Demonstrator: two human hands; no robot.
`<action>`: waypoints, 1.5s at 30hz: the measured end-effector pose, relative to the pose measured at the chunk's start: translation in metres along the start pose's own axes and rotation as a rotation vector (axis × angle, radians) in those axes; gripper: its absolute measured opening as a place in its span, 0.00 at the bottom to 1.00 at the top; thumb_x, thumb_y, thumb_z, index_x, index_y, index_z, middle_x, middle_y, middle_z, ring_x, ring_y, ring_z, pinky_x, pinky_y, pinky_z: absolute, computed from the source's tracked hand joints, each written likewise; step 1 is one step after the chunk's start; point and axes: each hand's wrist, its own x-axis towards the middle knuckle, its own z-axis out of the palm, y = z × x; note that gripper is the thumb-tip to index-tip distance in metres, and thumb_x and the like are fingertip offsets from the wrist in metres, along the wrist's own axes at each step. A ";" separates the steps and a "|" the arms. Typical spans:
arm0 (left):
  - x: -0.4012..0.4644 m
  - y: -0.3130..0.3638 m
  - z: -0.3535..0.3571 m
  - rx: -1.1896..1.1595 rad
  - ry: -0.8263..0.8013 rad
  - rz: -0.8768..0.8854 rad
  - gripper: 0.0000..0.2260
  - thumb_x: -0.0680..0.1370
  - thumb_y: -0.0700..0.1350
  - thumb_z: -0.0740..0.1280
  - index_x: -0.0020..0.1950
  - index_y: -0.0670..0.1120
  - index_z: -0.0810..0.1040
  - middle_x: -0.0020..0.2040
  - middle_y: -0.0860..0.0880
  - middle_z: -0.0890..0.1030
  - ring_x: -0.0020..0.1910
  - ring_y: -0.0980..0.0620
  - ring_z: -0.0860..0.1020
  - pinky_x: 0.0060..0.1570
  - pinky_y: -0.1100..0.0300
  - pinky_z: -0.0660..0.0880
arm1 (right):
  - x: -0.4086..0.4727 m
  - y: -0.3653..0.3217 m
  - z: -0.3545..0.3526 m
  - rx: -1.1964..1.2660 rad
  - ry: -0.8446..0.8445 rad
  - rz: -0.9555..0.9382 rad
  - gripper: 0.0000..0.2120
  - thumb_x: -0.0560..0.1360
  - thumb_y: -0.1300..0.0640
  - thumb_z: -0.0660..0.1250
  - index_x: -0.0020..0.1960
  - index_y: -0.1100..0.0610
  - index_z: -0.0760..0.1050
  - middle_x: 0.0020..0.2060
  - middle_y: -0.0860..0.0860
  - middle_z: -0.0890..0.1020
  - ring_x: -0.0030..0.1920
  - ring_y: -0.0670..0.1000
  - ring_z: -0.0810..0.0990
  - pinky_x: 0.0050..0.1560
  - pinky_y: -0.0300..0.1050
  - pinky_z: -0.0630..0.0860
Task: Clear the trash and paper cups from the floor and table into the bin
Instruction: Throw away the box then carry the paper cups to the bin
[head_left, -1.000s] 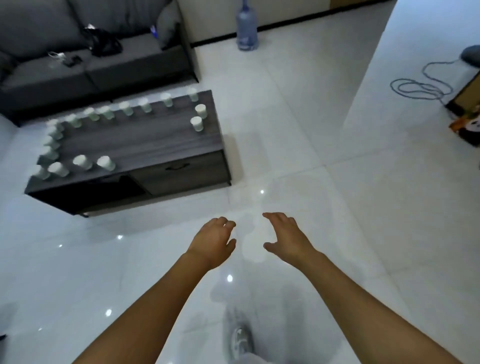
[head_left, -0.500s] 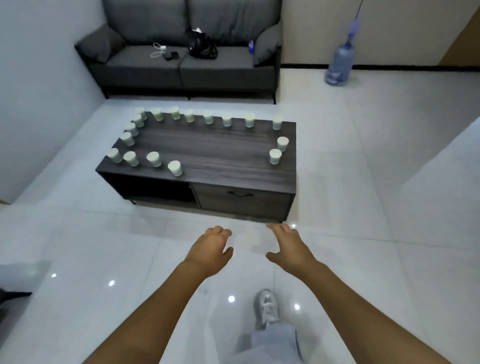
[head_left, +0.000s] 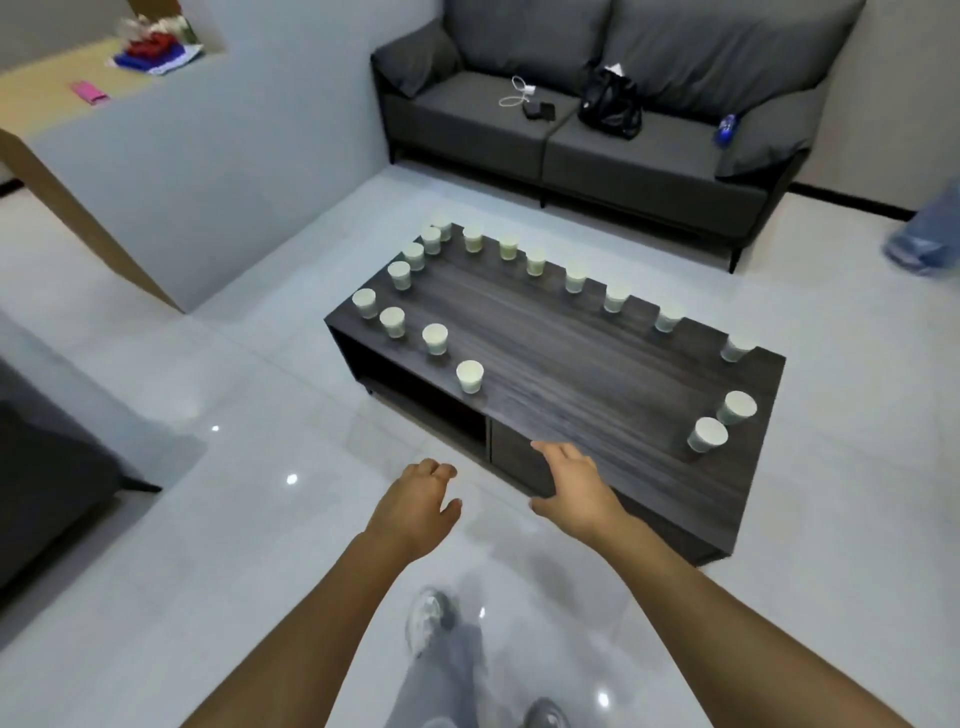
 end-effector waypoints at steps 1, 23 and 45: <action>0.013 -0.012 -0.005 -0.004 -0.002 -0.015 0.21 0.80 0.51 0.59 0.72 0.46 0.66 0.69 0.49 0.69 0.68 0.50 0.66 0.63 0.58 0.67 | 0.019 -0.008 0.000 -0.003 -0.012 -0.005 0.35 0.75 0.53 0.69 0.76 0.49 0.54 0.71 0.49 0.62 0.69 0.54 0.63 0.63 0.49 0.70; 0.337 -0.157 -0.111 0.013 -0.138 0.083 0.17 0.78 0.49 0.63 0.67 0.46 0.70 0.64 0.46 0.73 0.63 0.47 0.70 0.61 0.55 0.71 | 0.332 -0.091 -0.007 0.091 -0.070 0.241 0.36 0.72 0.56 0.71 0.75 0.50 0.58 0.69 0.54 0.65 0.69 0.57 0.65 0.67 0.51 0.67; 0.570 -0.202 -0.006 0.100 -0.341 0.046 0.25 0.76 0.43 0.63 0.73 0.44 0.63 0.70 0.41 0.65 0.68 0.42 0.62 0.67 0.50 0.64 | 0.532 -0.017 0.087 0.110 -0.320 0.423 0.39 0.72 0.54 0.70 0.76 0.47 0.52 0.75 0.53 0.53 0.72 0.59 0.55 0.67 0.58 0.65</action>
